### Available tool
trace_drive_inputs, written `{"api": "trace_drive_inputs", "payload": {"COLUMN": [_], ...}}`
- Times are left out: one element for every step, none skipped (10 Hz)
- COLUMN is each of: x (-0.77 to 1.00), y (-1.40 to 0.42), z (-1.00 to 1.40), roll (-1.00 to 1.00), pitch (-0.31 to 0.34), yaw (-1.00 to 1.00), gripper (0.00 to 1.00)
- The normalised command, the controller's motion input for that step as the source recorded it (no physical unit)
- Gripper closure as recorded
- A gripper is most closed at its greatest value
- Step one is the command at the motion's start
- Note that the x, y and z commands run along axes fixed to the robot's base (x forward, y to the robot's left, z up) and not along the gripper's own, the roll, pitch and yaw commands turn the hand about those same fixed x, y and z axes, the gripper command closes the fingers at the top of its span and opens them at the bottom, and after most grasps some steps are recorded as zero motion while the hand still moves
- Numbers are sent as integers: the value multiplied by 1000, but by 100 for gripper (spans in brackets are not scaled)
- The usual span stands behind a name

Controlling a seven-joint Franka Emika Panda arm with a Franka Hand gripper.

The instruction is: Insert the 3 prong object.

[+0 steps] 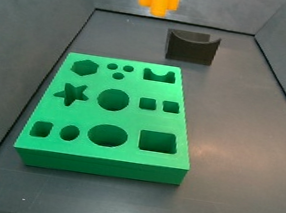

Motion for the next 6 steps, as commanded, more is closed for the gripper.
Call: {"api": "trace_drive_inputs", "payload": {"x": [-583,-580,-560,-714,-757,0], "y": [723,737,700,437,254,-11], "z": [-1000,-1000,-1000,-1000,-1000,-803], "roll": [53,79,14,0,0,164], "pitch": [-40,-46,-29,-33,-34,14], "yaw": [0,0,0,-143,-214,-437], "gripper": [100,100,100,100,100,100]}}
